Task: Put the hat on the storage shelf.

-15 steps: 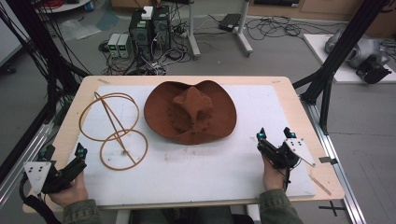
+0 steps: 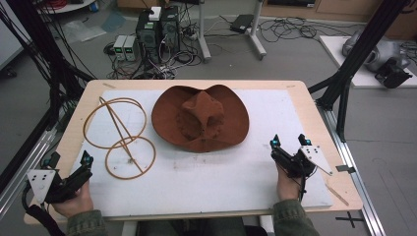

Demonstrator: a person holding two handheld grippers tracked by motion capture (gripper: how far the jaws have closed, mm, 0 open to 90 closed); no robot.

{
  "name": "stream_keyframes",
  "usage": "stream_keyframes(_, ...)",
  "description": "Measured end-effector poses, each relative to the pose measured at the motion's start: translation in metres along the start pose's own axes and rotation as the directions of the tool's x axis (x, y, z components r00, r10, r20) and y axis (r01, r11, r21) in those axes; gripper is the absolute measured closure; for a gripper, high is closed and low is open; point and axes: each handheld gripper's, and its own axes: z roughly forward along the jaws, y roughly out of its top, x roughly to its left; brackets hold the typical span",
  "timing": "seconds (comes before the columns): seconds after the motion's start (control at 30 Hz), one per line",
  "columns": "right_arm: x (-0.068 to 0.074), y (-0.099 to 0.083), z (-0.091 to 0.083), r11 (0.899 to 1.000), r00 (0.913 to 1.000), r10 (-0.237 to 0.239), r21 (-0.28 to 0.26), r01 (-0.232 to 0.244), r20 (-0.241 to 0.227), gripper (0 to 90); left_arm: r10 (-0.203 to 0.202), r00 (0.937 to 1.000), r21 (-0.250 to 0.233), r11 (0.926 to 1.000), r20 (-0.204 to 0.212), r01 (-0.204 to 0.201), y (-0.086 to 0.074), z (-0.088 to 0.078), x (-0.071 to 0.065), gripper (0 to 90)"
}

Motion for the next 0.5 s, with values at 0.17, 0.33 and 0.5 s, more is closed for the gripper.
stream_keyframes(0.17,-0.0002,-0.0002,0.0004,1.000,0.9999,0.005,0.002,-0.005,-0.010,12.2,-0.001,1.0000,0.002,1.0000,-0.001,0.001,0.0002,-0.0004,0.0004,15.6)
stream_keyframes(0.33,0.0009,-0.0004,0.0024,1.000,0.9996,0.014,0.021,-0.013,-0.025,12.2,-0.001,1.0000,0.002,1.0000,-0.002,0.001,0.0002,-0.0002,0.0009,15.6)
stream_keyframes(0.5,0.0059,0.0015,0.0039,0.999,0.9988,0.021,0.034,-0.020,-0.044,12.2,-0.007,1.0000,0.001,1.0000,-0.005,0.007,0.0000,0.0001,0.0022,15.5)
